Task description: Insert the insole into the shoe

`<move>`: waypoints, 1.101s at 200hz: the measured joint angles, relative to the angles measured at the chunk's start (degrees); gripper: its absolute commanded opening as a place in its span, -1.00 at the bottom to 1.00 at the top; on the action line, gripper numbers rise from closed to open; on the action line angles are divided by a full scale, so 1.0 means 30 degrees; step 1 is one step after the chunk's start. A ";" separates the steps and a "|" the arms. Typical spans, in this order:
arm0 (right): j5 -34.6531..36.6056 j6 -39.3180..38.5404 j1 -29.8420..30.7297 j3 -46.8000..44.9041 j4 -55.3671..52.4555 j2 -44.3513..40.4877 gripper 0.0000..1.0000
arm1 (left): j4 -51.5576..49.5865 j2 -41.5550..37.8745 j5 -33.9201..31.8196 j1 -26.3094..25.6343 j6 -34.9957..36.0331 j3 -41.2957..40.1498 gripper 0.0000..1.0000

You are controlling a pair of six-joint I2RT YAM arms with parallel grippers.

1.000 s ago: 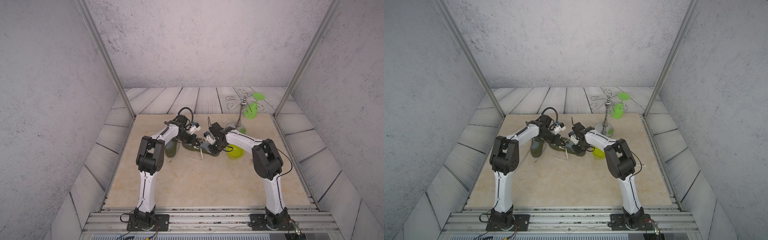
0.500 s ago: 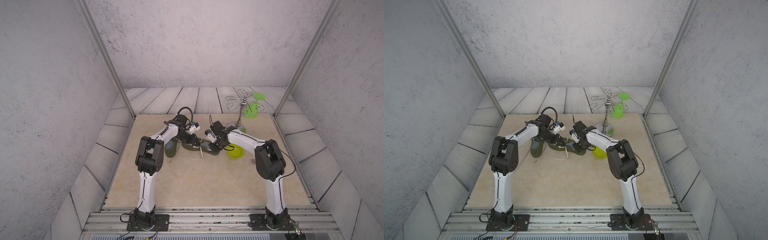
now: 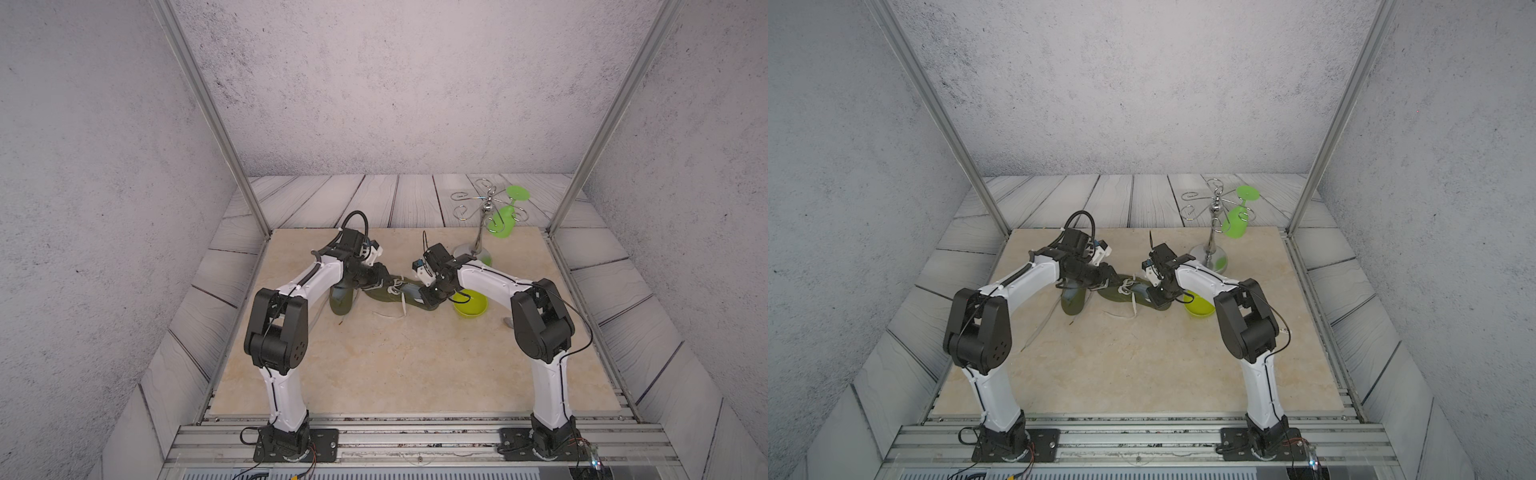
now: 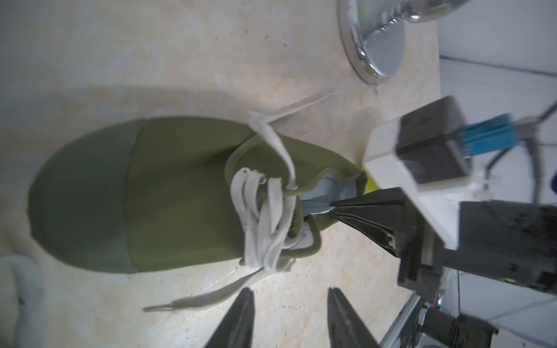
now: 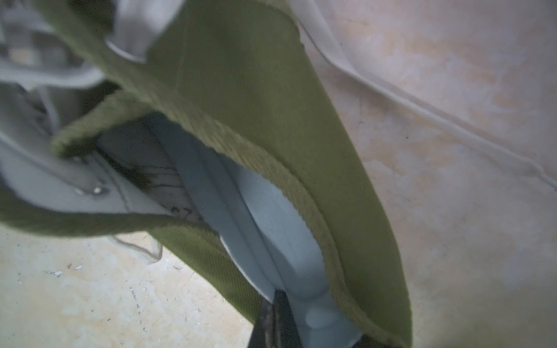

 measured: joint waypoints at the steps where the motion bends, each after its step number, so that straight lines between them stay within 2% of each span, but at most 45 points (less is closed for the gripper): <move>1: -0.0015 0.0000 0.0000 0.0007 0.0000 0.0000 -1.00 | 0.0095 -0.0073 -0.0066 -0.0015 -0.0189 -0.0211 0.17; 31: -0.0160 0.0197 -0.0007 0.0175 -0.0219 0.0000 -1.00 | 0.2127 -0.1282 -0.1683 -0.0809 -0.3453 -0.2871 0.24; 82: -0.0233 0.0699 0.0000 0.0160 -0.0226 0.0000 -1.00 | 0.6142 -0.3322 -0.4495 -0.2397 -0.8408 -0.4233 0.15; 116: -0.0291 0.0780 0.0007 -0.0022 -0.0044 0.0000 -1.00 | 0.8029 -0.3555 -0.6273 -0.3570 -1.1504 -0.5282 0.12; 167: -0.0306 0.0772 0.0007 -0.0051 -0.0007 -0.0007 -1.00 | 0.9326 -0.3330 -0.7927 -0.4721 -1.4127 -0.5377 0.13; 220: -0.0357 0.0772 0.0007 -0.0051 0.0000 -0.0007 -1.00 | 1.0863 -0.2164 -0.8998 -0.5071 -1.6385 -0.6127 0.11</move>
